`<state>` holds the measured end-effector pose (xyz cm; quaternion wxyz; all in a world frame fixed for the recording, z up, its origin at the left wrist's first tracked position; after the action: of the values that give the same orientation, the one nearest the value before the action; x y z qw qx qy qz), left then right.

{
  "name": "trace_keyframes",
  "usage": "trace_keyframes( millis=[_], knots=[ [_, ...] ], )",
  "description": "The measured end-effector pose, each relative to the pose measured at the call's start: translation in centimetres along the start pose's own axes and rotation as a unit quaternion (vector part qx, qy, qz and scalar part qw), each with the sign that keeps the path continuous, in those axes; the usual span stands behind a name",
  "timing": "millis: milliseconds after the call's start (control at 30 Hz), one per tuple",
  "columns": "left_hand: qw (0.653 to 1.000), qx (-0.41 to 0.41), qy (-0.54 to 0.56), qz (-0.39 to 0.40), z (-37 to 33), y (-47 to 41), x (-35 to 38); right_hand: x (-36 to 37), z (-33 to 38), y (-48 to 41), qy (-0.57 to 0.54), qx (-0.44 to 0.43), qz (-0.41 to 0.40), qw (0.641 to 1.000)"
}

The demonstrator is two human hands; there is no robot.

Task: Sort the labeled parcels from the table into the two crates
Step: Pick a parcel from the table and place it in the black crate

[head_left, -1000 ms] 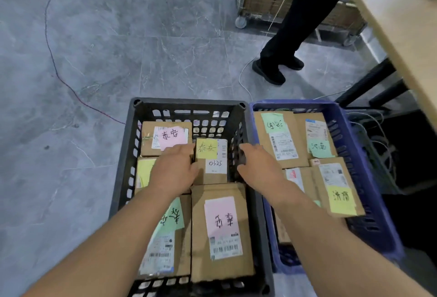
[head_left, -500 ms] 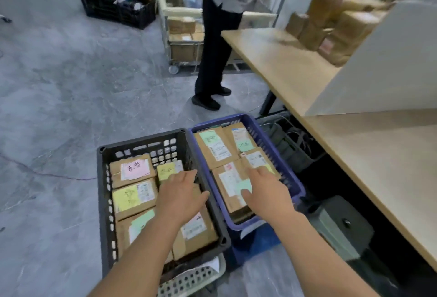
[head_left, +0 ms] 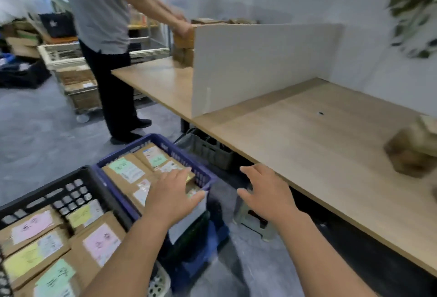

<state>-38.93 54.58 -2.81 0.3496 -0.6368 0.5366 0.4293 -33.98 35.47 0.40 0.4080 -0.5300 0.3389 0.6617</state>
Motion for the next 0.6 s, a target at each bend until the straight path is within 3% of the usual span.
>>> trace_keyframes(
  millis=[600],
  knots=[
    [0.971,0.237,-0.021,0.022,-35.6,4.9,10.9,-9.2,-28.7,22.7,0.02,0.215,-0.093,0.972]
  ],
)
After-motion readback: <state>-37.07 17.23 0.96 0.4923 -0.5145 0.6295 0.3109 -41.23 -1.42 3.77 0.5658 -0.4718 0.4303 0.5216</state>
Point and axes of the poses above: each hand's wrist, its own y-axis away from the middle knuckle, its own x-axis out of the palm, z = x × y, the point moved 6 cm from there along -y, towards the middle knuckle
